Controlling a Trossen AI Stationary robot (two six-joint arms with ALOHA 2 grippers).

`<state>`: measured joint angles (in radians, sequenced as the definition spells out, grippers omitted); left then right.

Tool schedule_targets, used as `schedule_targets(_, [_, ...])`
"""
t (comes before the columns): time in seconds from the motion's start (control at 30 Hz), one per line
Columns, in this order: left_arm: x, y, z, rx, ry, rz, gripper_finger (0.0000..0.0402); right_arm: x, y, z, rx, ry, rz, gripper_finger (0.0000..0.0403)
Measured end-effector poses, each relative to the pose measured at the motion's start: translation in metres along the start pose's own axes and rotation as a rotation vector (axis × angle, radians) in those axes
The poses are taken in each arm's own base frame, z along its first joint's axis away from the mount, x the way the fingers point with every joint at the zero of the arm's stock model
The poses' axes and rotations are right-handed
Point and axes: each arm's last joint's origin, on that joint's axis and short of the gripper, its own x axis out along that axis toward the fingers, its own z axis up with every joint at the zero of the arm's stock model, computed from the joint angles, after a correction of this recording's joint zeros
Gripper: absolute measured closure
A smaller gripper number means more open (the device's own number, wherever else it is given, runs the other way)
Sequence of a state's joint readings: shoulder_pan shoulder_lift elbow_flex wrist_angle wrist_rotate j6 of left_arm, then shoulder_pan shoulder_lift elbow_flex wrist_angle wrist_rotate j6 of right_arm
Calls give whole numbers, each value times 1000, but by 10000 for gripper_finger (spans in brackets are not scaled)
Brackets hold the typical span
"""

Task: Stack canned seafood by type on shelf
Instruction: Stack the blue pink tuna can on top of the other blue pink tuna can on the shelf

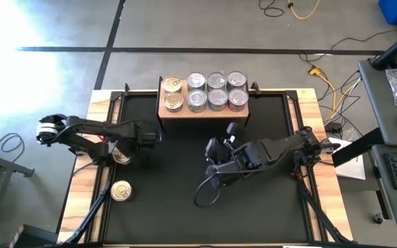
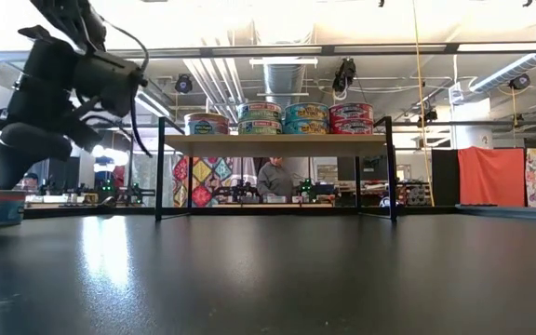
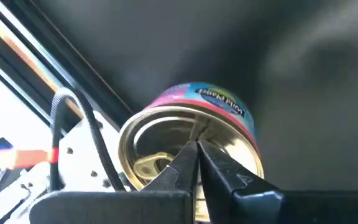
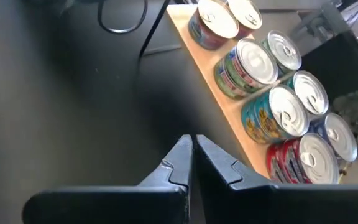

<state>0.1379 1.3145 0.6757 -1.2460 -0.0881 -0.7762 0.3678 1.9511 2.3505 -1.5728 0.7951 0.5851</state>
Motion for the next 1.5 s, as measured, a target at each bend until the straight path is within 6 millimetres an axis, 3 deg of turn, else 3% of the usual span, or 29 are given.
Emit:
schedule_targets(0.23, [7, -7, 5, -34, 79, 34, 401, -5, -4, 0, -188, -42, -50, 390])
schedule_targets(0.37, [-3, -16, 9, -32, 78, -5, 402, -21, -18, 0, -216, -70, -30, 390])
schedule_targets(0.63, [-44, -69, 26, -35, -239, -352, 402, -54, -58, -2, -190, -141, 7, 390])
schedule_targets(0.77, [-51, -101, 36, -26, -345, -497, 402, -69, -74, -6, -168, -170, 25, 390])
schedule_targets(0.9, [-58, -134, 43, 12, -387, -541, 402, -77, -84, -12, -164, -185, 36, 390])
schedule_targets(1.03, [-80, -154, 42, 77, -428, -478, 402, -77, -89, -20, -169, -171, 32, 390])
schedule_targets(1.17, [-100, -148, 35, 111, -405, -294, 402, -71, -90, -31, -153, -139, 19, 390])
schedule_targets(1.3, [-105, -120, 26, 65, -292, -145, 402, -62, -87, -44, -118, -97, 1, 390])
schedule_targets(1.5, [-85, -77, 16, -79, -234, -47, 402, -47, -75, -60, -62, -47, -23, 390])
